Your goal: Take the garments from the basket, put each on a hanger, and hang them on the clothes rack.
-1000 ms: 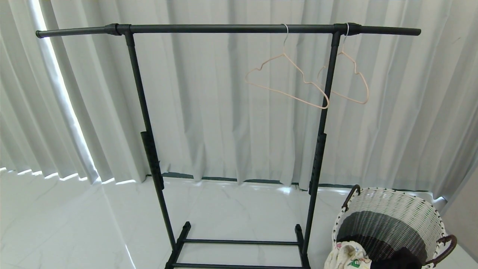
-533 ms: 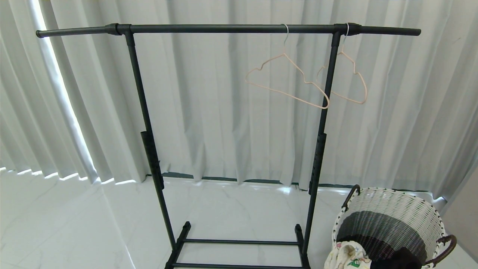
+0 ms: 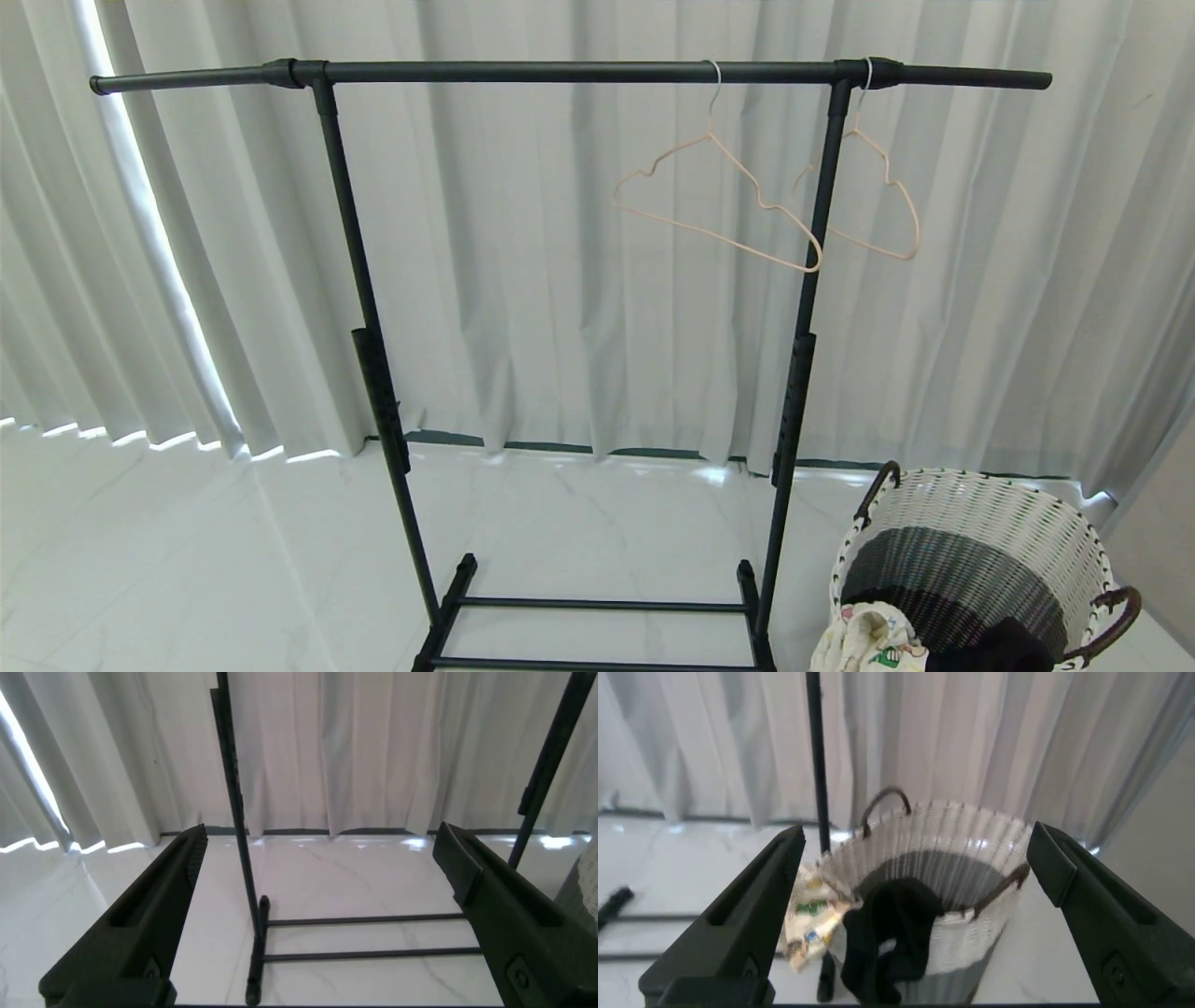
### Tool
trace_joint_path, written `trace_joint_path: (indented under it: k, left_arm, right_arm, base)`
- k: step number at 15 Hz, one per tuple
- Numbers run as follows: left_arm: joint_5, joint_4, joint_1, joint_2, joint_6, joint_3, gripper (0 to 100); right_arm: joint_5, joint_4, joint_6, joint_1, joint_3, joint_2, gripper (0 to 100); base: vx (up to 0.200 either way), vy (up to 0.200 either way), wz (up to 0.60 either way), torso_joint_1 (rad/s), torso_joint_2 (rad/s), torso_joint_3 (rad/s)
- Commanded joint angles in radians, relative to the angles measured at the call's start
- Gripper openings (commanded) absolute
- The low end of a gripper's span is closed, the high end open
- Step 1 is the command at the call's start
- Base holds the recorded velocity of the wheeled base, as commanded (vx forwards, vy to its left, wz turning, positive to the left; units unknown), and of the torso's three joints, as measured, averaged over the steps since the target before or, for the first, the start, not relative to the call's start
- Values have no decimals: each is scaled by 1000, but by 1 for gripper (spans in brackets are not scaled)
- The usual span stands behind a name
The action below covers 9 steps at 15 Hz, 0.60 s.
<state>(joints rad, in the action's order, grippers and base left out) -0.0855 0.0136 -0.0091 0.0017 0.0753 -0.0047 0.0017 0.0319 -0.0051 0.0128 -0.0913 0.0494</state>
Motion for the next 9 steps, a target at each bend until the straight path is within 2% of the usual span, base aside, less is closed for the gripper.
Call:
trace_joint_path:
  k: [1, 2, 3, 5, 6, 9]
  left_arm:
    - [0, 0, 0, 0, 0, 0, 100]
    - [0, 0, 0, 1, 1, 0, 100]
    - [0, 0, 0, 1, 1, 0, 100]
    - [0, 0, 0, 1, 1, 0, 100]
    - [0, 0, 0, 1, 3, 0, 100]
    - [0, 0, 0, 1, 6, 0, 100]
  right_arm:
    - [-8, 111, -65, 49, -252, 451, 100]
    - [-12, 131, -113, 44, -274, 517, 100]
    - [-20, 146, -289, 39, -334, 739, 100]
    - [-20, 146, -472, 36, -340, 952, 100]
    - [-20, 146, -527, 35, -335, 1058, 100]
    - [-20, 135, -595, 16, -328, 1282, 100]
  base:
    - [0, 0, 0, 0, 0, 0]
    - [0, 0, 0, 0, 0, 0]
    - [0, 0, 0, 0, 0, 0]
    - [0, 0, 0, 0, 0, 0]
    - [0, 0, 0, 0, 0, 0]
    - [0, 0, 0, 0, 0, 0]
